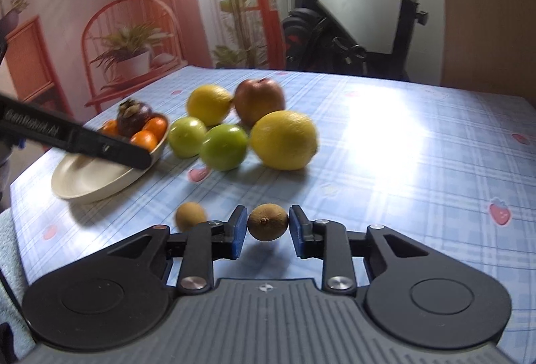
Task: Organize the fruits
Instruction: 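Grasp a brown kiwi with the left gripper while the right gripper grasps another kiwi, then carry the kiwi in the left gripper to the plate while the right gripper releases its kiwi, then grasp a yellow lemon with the left gripper while the right gripper grasps another lemon, then open the left gripper over the plate while the right gripper releases its lemon there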
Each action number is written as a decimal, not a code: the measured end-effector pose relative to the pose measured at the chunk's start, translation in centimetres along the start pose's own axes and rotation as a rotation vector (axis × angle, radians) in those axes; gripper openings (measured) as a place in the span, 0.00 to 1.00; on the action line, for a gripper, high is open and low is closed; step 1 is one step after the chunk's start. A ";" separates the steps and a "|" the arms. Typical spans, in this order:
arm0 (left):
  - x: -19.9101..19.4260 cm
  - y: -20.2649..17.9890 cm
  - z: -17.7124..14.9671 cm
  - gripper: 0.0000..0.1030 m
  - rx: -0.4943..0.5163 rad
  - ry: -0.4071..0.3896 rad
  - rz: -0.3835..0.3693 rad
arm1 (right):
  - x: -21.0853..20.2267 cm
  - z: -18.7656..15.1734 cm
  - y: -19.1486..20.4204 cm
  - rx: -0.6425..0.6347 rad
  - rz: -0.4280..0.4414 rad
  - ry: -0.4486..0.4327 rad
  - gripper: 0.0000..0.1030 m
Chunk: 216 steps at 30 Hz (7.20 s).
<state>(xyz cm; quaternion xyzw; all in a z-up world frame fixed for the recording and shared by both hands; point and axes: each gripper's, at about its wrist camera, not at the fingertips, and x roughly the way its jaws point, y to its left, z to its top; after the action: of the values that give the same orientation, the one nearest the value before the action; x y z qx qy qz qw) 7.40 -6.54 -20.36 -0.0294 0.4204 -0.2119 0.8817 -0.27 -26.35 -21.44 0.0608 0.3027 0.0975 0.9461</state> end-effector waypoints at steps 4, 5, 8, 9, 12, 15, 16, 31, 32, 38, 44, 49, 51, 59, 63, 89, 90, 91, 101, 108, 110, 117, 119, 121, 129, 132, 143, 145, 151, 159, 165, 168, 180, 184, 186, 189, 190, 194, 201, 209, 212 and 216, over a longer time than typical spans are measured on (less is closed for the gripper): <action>1.0 -0.8 -0.3 0.39 0.029 0.033 -0.030 | 0.2 -0.2 -1.2 0.048 -0.002 -0.010 0.29; 1.2 -1.0 -0.5 0.39 0.033 0.042 -0.035 | 0.1 -0.2 -1.3 0.051 0.004 -0.013 0.29; 2.1 -1.3 -0.6 0.39 0.036 0.067 -0.046 | 0.1 -0.3 -1.4 0.052 0.011 -0.009 0.29; 2.4 -1.4 -0.7 0.39 0.037 0.074 -0.048 | 0.2 -0.4 -1.4 0.058 0.014 -0.008 0.29; 3.0 -1.7 -0.7 0.39 0.043 0.088 -0.052 | 0.1 -0.5 -1.5 0.070 0.022 -0.010 0.29; 3.4 -1.9 -0.8 0.39 0.043 0.101 -0.059 | 0.1 -0.5 -1.7 0.084 0.030 -0.013 0.29; 3.5 -1.9 -0.8 0.39 0.042 0.103 -0.061 | 0.1 -0.5 -1.8 0.088 0.034 -0.013 0.29; 4.3 -1.8 -1.0 0.29 0.024 0.114 -0.089 | 0.0 -0.5 -2.3 0.104 0.049 -0.014 0.29; 4.3 -1.7 -1.0 0.29 0.017 0.115 -0.093 | 0.0 -0.5 -2.3 0.104 0.049 -0.014 0.29; 4.4 -1.9 -1.0 0.29 0.025 0.125 -0.097 | 0.1 -0.5 -2.3 0.104 0.051 -0.011 0.29; 4.6 -1.9 -1.1 0.29 0.027 0.134 -0.101 | 0.1 -0.4 -2.4 0.108 0.054 -0.010 0.29; 4.8 -1.9 -1.1 0.29 0.022 0.139 -0.106 | 0.3 -0.4 -2.2 0.104 0.055 -0.001 0.29; 4.8 -2.0 -1.1 0.28 0.028 0.136 -0.104 | 0.3 -0.4 -2.2 0.104 0.055 -0.001 0.29; 3.3 -1.7 -0.7 0.28 0.027 0.083 -0.079 | 0.4 -0.4 -2.2 0.104 0.055 -0.001 0.29; 2.2 -0.7 -0.4 0.28 -0.006 0.052 -0.055 | 0.4 -0.4 -2.3 0.105 0.055 0.000 0.29; -6.6 14.7 -0.3 0.28 -0.296 -0.030 0.258 | 6.4 6.9 11.1 -0.177 0.207 0.046 0.29; -6.5 14.9 -0.4 0.28 -0.296 -0.025 0.261 | 7.0 7.0 11.9 -0.200 0.214 0.056 0.29; -6.3 15.2 -0.4 0.28 -0.295 -0.022 0.263 | 7.6 7.0 12.6 -0.218 0.221 0.067 0.29; -5.5 15.3 -1.0 0.28 -0.242 -0.001 0.305 | 10.8 6.9 16.4 -0.345 0.234 0.124 0.29; -5.0 15.7 -1.4 0.28 -0.240 0.012 0.317 | 12.5 7.7 17.4 -0.390 0.217 0.128 0.29; -5.1 15.9 -1.4 0.28 -0.246 0.008 0.310 | 13.0 7.8 17.5 -0.399 0.214 0.135 0.29; -5.0 15.9 -1.4 0.28 -0.243 0.009 0.306 | 14.0 7.5 18.2 -0.434 0.214 0.150 0.29; -5.0 15.9 -1.4 0.28 -0.244 0.009 0.306 | 14.1 7.5 18.2 -0.435 0.212 0.150 0.30; -5.0 15.9 -1.4 0.29 -0.247 0.009 0.307 | 14.0 7.5 18.2 -0.434 0.211 0.149 0.30; -5.7 15.1 -0.8 0.29 -0.241 -0.044 0.316 | 12.2 7.8 16.6 -0.378 0.208 0.102 0.30; -5.8 14.4 -0.5 0.29 -0.231 -0.060 0.321 | 10.9 7.8 15.6 -0.345 0.198 0.070 0.30; -5.2 11.1 1.6 0.29 -0.183 -0.111 0.294 | 6.2 6.6 8.8 -0.268 0.082 0.012 0.32; -4.6 10.0 2.3 0.29 -0.167 -0.109 0.277 | 5.5 6.2 7.4 -0.253 0.054 0.005 0.36; -2.1 6.2 4.2 0.29 -0.107 -0.094 0.195 | 3.7 5.0 3.7 -0.196 0.009 -0.004 0.41; 1.7 1.1 6.7 0.30 -0.028 -0.044 0.051 | 3.1 3.9 0.8 -0.151 -0.012 0.001 0.43; 5.0 -0.7 6.8 0.30 -0.036 0.019 -0.024 | 4.1 3.6 -0.3 -0.155 -0.009 0.020 0.46; 6.1 -1.4 7.3 0.31 -0.025 0.041 -0.056 | 4.7 3.5 -0.3 -0.173 0.006 0.033 0.46; 10.0 -1.6 8.8 0.41 -0.093 0.129 -0.167 | 6.6 3.6 -0.8 -0.193 0.037 0.070 0.48; 11.0 -1.5 8.8 0.43 -0.094 0.148 -0.163 | 7.0 3.7 -0.6 -0.207 0.040 0.071 0.50; 11.1 -1.3 9.1 0.46 -0.104 0.155 -0.169 | 7.3 3.8 -0.5 -0.205 0.041 0.071 0.50; 11.2 -1.1 9.5 0.47 -0.104 0.166 -0.175 | 7.5 3.9 -0.6 -0.204 0.047 0.070 0.52; 11.3 -1.1 9.5 0.47 -0.104 0.168 -0.174 | 7.6 3.9 -0.5 -0.206 0.048 0.070 0.53; 11.8 -1.0 9.7 0.48 -0.085 0.168 -0.158 | 8.0 4.2 -0.5 -0.200 0.056 0.068 0.53; 11.6 -1.6 9.7 0.48 -0.049 0.176 -0.161 | 7.7 4.1 -0.8 -0.184 0.066 0.064 0.53; 10.1 -3.8 9.1 0.47 0.011 0.184 -0.197 | 5.0 3.7 -1.1 -0.149 0.045 0.063 0.53; 8.7 -4.3 9.0 0.47 0.017 0.174 -0.209 | 3.7 4.1 -0.5 -0.154 0.035 0.059 0.53; 6.5 -3.8 9.1 0.47 0.012 0.166 -0.215 | 2.6 4.9 0.8 -0.162 0.056 0.052 0.53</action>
<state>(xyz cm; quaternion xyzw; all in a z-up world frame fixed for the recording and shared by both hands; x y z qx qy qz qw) 16.58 -13.72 -18.37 -0.0515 0.4851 -0.3096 0.8162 4.57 -25.24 -18.80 -0.0099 0.3167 0.1496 0.9366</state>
